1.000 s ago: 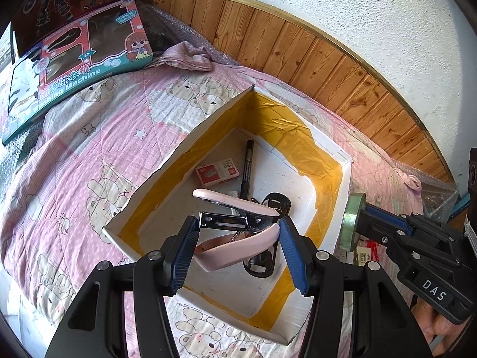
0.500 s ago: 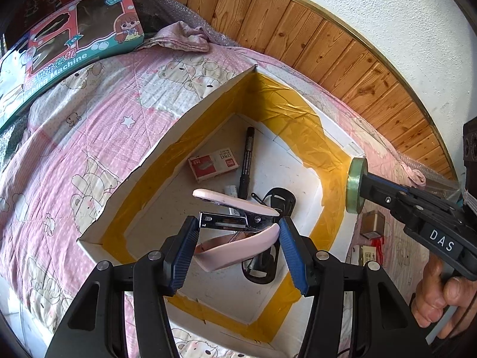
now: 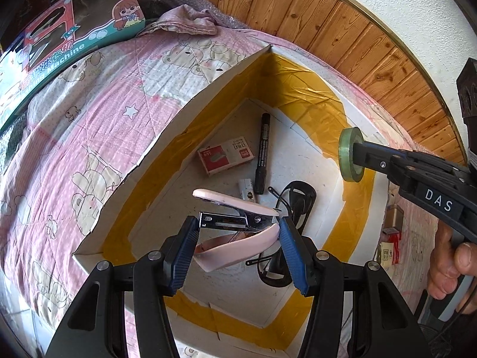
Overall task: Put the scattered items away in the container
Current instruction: 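Open left tool to drop the stapler while right tool drops the tape roll, then move left tool to the tissue pack while right tool moves to the gold box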
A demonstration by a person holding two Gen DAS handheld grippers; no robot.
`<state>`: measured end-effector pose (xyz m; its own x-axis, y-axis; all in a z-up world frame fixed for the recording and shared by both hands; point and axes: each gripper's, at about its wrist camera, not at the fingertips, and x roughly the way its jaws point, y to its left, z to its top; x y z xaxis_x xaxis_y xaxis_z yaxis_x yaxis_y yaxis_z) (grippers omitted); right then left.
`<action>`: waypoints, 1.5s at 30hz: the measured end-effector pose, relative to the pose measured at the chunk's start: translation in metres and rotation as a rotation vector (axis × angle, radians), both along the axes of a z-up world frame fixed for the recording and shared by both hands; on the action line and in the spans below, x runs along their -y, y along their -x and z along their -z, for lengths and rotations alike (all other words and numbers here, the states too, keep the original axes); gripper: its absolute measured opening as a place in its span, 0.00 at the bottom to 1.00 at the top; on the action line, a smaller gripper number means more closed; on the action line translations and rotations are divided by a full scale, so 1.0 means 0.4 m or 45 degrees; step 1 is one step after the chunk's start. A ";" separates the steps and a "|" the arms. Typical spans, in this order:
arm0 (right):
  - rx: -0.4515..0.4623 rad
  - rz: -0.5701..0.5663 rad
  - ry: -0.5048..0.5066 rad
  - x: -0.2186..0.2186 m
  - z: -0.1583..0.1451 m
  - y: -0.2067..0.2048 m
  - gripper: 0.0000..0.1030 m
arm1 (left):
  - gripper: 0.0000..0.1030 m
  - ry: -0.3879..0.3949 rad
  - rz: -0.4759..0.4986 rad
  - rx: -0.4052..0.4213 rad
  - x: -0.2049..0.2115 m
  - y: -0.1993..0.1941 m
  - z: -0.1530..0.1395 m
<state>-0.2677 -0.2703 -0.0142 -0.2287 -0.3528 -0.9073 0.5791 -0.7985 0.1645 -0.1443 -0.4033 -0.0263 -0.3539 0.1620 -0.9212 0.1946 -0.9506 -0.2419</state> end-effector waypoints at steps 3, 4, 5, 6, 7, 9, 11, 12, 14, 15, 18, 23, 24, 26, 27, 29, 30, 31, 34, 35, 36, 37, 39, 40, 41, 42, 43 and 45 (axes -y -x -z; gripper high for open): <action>0.027 -0.010 -0.024 0.013 0.022 0.024 0.14 | 0.55 0.005 -0.003 0.016 0.004 -0.002 0.009; 0.032 -0.012 -0.035 0.017 0.029 0.031 0.14 | 0.55 0.008 -0.002 0.019 0.004 -0.002 0.012; 0.038 -0.018 -0.046 0.021 0.036 0.038 0.14 | 0.55 0.011 -0.002 0.023 0.005 -0.002 0.014; 0.043 -0.021 -0.059 0.024 0.043 0.043 0.14 | 0.55 0.013 -0.002 0.029 0.006 -0.002 0.016; 0.049 -0.024 -0.071 0.027 0.051 0.049 0.14 | 0.55 0.015 -0.004 0.034 0.007 0.000 0.019; 0.056 -0.033 -0.094 0.032 0.065 0.057 0.14 | 0.55 0.020 -0.003 0.041 0.010 0.004 0.023; 0.055 -0.042 -0.122 0.035 0.076 0.066 0.14 | 0.55 0.027 0.000 0.048 0.012 0.009 0.028; 0.056 -0.041 -0.131 0.036 0.081 0.071 0.14 | 0.55 0.029 -0.003 0.050 0.014 0.012 0.030; 0.055 -0.045 -0.145 0.040 0.088 0.079 0.14 | 0.55 0.030 -0.004 0.053 0.018 0.018 0.032; 0.052 -0.045 -0.151 0.043 0.091 0.083 0.15 | 0.55 0.027 -0.006 0.056 0.021 0.021 0.033; 0.064 -0.025 -0.161 0.039 0.110 0.094 0.21 | 0.56 -0.046 -0.019 0.084 0.033 0.031 0.051; 0.060 0.067 -0.090 -0.010 0.092 0.076 0.30 | 0.66 -0.169 -0.104 0.097 0.065 0.019 0.067; 0.063 0.085 -0.062 -0.022 0.084 0.069 0.30 | 0.68 -0.186 -0.118 0.094 0.071 0.014 0.065; 0.079 0.105 -0.004 -0.044 0.068 0.048 0.30 | 0.68 -0.209 -0.107 0.084 0.073 0.007 0.056; 0.081 0.120 0.020 -0.057 0.060 0.035 0.30 | 0.68 -0.203 -0.093 0.088 0.070 0.005 0.051; 0.094 0.146 0.076 -0.081 0.043 0.009 0.30 | 0.68 -0.186 -0.075 0.077 0.061 -0.004 0.036; 0.100 0.154 0.103 -0.092 0.034 -0.007 0.30 | 0.68 -0.178 -0.067 0.068 0.057 -0.008 0.027; 0.102 0.168 0.129 -0.102 0.024 -0.024 0.30 | 0.68 -0.169 -0.062 0.059 0.053 -0.014 0.019; 0.120 0.200 0.224 -0.132 -0.003 -0.079 0.30 | 0.68 -0.154 -0.045 0.030 0.036 -0.036 -0.002; 0.126 0.217 0.251 -0.142 -0.010 -0.098 0.30 | 0.68 -0.150 -0.039 0.020 0.029 -0.044 -0.009; 0.135 0.230 0.277 -0.149 -0.014 -0.116 0.30 | 0.68 -0.151 -0.025 0.008 0.022 -0.053 -0.017; 0.148 0.236 0.304 -0.155 -0.017 -0.136 0.31 | 0.68 -0.149 -0.009 -0.002 0.012 -0.060 -0.024; 0.182 0.247 0.346 -0.163 -0.014 -0.178 0.31 | 0.70 -0.138 0.018 -0.025 -0.008 -0.075 -0.041; 0.205 0.256 0.368 -0.166 -0.010 -0.200 0.31 | 0.70 -0.134 0.031 -0.040 -0.019 -0.083 -0.051; 0.229 0.263 0.393 -0.171 -0.005 -0.221 0.31 | 0.71 -0.128 0.044 -0.054 -0.030 -0.091 -0.062; 0.244 0.275 0.412 -0.178 0.000 -0.243 0.31 | 0.74 -0.117 0.056 -0.069 -0.040 -0.100 -0.072; 0.255 0.287 0.429 -0.184 0.004 -0.266 0.31 | 0.75 -0.109 0.071 -0.086 -0.051 -0.110 -0.080; 0.269 0.302 0.471 -0.203 0.010 -0.312 0.31 | 0.76 -0.111 0.111 -0.105 -0.073 -0.133 -0.097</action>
